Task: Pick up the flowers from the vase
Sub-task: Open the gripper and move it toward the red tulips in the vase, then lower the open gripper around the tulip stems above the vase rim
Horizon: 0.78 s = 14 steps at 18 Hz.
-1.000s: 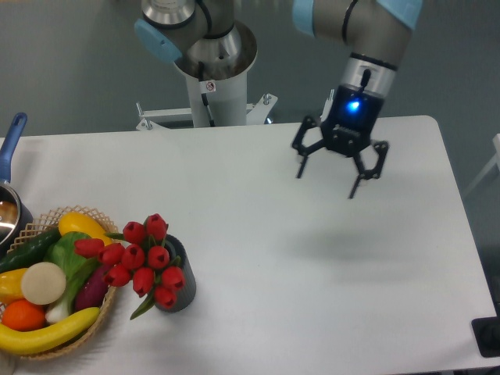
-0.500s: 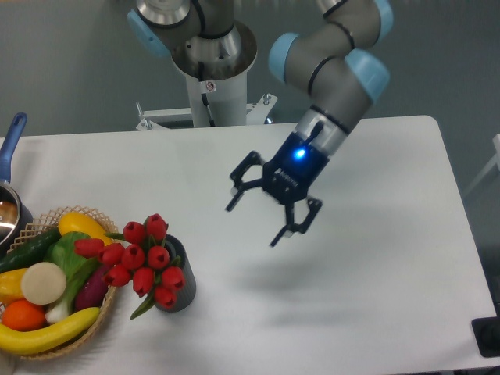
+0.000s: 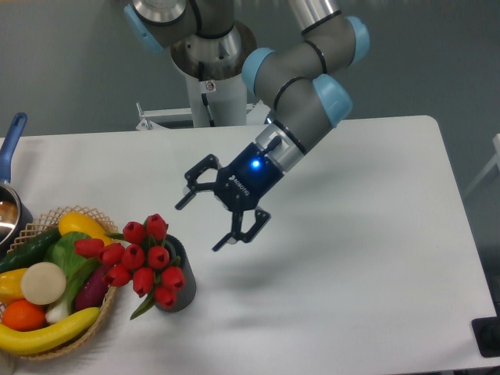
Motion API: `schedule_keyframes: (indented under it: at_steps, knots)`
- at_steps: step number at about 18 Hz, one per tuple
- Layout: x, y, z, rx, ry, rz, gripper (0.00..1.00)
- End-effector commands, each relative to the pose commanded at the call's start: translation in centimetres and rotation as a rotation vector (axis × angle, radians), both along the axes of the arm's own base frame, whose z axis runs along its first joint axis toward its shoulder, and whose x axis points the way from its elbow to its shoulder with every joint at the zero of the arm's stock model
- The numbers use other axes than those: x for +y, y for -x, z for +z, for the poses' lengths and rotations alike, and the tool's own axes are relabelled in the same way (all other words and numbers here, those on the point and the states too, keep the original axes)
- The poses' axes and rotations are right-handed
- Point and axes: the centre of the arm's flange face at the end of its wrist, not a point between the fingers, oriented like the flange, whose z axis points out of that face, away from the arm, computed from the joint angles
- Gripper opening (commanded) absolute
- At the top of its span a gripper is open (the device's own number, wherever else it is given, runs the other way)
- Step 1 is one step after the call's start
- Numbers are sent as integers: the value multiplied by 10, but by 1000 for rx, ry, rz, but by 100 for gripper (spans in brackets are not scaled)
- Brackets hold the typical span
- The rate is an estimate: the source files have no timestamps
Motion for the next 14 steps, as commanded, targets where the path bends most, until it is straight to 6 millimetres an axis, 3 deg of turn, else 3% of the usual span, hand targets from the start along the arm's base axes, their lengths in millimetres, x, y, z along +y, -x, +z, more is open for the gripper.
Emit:
schedule_keyframes:
  at_steps: [4,14]
  knots:
    - [17,11,-20,-20,14,-14,100]
    - [37,-17,-33,-35,32,-71,100]
